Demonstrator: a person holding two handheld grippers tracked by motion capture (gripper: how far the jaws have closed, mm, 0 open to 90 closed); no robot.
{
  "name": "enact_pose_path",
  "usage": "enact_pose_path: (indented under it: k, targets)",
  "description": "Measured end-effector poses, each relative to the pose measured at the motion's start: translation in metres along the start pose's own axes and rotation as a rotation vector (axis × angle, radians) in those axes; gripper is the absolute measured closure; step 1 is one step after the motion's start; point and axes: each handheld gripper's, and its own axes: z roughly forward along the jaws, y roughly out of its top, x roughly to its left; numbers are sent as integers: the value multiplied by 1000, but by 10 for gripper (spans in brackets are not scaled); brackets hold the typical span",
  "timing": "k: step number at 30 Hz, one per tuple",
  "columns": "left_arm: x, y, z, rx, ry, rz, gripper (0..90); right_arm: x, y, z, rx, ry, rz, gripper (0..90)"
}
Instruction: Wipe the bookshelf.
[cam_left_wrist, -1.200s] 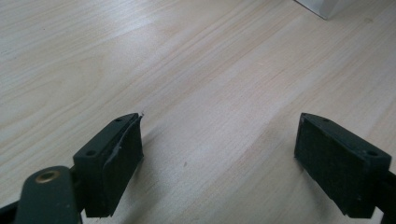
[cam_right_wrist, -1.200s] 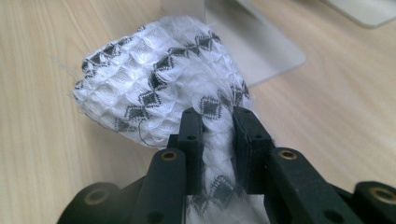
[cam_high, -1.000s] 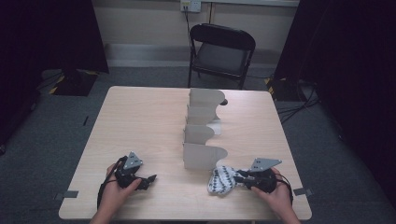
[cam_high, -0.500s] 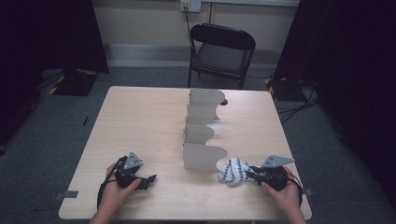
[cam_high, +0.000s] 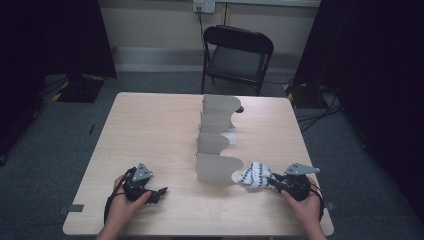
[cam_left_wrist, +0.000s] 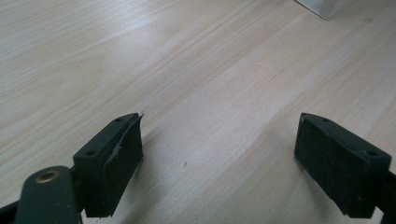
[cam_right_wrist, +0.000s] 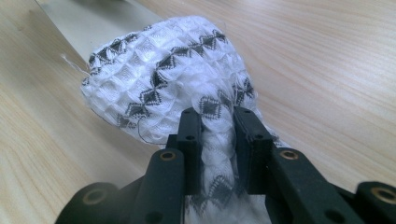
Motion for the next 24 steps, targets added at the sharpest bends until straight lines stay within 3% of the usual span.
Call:
enact_pose_path:
  k: [8,12,16,21,24]
  targets:
    - [0,0,0,0,0,0,151,2,3,4,4,-30,28,730]
    - [0,0,0,0,0,0,151,5,2,6,4,-15,24,682]
    - [0,0,0,0,0,0,151,10,6,4,-6,-11,-14,592]
    - [0,0,0,0,0,0,151,13,14,-5,-45,-38,-69,567]
    - [0,0,0,0,0,0,151,12,13,-7,-40,-5,-86,563]
